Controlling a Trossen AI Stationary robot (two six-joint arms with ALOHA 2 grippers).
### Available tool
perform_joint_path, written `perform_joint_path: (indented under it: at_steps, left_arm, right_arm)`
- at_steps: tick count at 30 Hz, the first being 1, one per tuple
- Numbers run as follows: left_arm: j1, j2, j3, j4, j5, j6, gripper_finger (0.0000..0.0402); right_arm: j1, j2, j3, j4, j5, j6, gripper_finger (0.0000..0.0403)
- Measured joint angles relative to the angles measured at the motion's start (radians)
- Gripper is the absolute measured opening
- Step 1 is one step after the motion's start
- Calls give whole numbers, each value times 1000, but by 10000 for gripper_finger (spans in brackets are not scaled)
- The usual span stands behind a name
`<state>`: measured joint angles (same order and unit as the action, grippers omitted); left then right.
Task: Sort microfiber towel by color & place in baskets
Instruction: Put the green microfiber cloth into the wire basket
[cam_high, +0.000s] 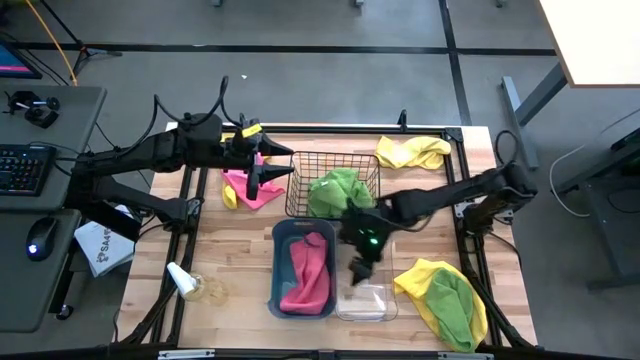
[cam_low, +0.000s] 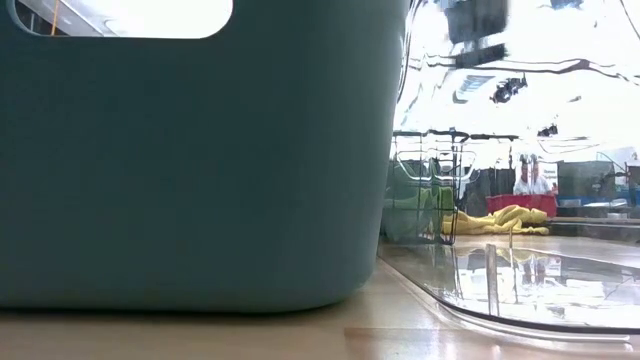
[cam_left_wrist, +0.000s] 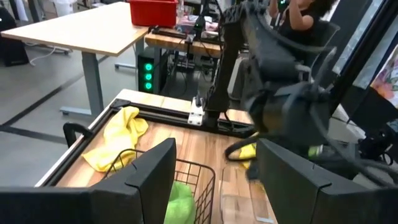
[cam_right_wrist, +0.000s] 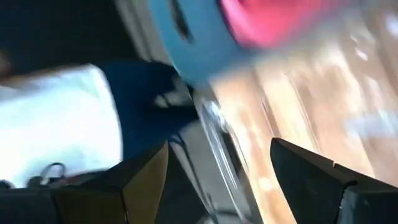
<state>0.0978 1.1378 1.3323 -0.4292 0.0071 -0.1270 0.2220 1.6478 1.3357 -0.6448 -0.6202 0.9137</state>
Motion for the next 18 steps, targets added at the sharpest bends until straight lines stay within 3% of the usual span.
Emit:
perform_joint_path:
  at_steps: [6, 9, 14, 18]
  left_arm:
    - [0, 0, 0, -4, 0, -2, 211]
    - [0, 0, 0, -3, 0, -2, 211]
    - [0, 0, 0, 2, -1, -2, 211]
    - [0, 1, 0, 10, -18, -2, 211]
  right_arm:
    - [169, -85, -2, -489, 291, 52, 279]
    - [283, -90, -29, -643, 332, 153, 279]
    - [429, -89, -161, -635, 281, 376, 279]
    - [464, -88, -265, -525, 235, 558, 279]
